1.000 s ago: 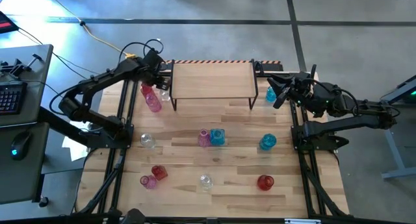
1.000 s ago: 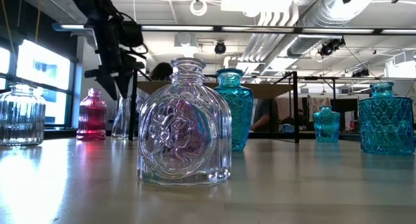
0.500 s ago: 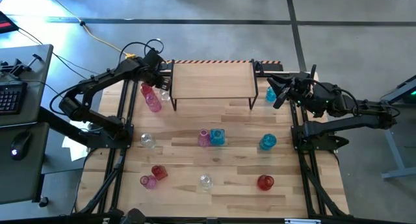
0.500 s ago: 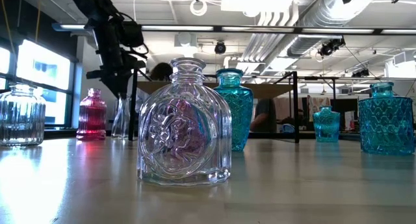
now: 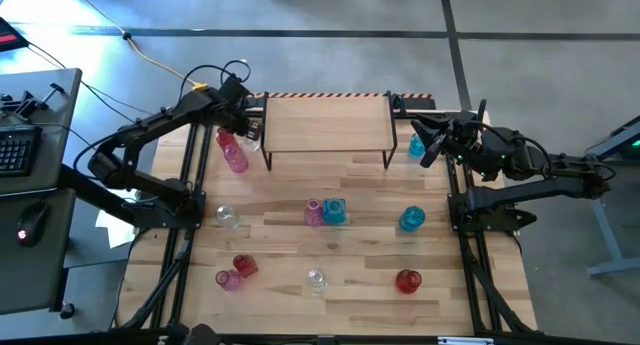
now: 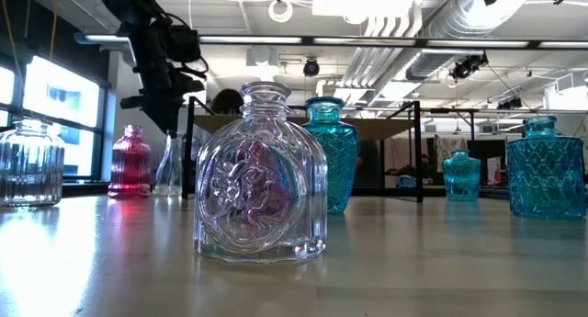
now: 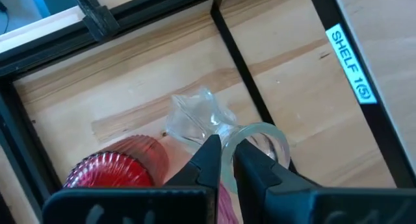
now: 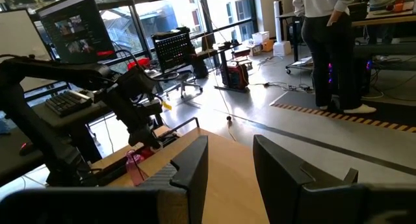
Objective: Sort vases onto shelf
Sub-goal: Put the top transparent vase on the shelf
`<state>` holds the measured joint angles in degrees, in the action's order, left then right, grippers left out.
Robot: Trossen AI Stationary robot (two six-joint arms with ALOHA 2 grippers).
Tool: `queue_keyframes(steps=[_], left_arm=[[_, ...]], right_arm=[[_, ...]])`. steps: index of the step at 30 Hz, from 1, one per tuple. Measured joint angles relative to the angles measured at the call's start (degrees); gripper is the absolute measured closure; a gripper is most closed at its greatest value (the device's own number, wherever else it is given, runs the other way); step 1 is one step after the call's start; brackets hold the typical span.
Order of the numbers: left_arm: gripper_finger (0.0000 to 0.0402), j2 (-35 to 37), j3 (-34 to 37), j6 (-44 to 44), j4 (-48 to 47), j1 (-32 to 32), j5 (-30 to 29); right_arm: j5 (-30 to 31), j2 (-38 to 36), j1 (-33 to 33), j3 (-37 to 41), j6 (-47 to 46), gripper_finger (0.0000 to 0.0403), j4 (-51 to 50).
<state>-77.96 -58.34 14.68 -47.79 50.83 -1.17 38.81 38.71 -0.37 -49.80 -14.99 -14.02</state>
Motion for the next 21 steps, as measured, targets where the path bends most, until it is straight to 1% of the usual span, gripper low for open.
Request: queue_keyframes(steps=[5,12,16,21], left_arm=[[0.0387,1.47,0.04,0.02,-1.29,0.00,0.57],[0.0387,3.14,0.02,0.07,-1.21,0.00,3.85],[0.0387,4.86,0.00,0.17,-1.55,0.00,5.05],[0.0387,8.15,0.00,1.62,-2.32,0.17,5.10]], right_arm=[[0.00,0.01,-0.01,0.00,-0.01,0.0293,-0.02],[0.00,0.01,-0.01,0.00,-0.01,0.0293,-0.02],[0.00,0.01,-0.01,-0.02,0.01,0.0293,0.00],[0.00,0.01,0.01,0.00,-0.01,0.0293,-0.01]])
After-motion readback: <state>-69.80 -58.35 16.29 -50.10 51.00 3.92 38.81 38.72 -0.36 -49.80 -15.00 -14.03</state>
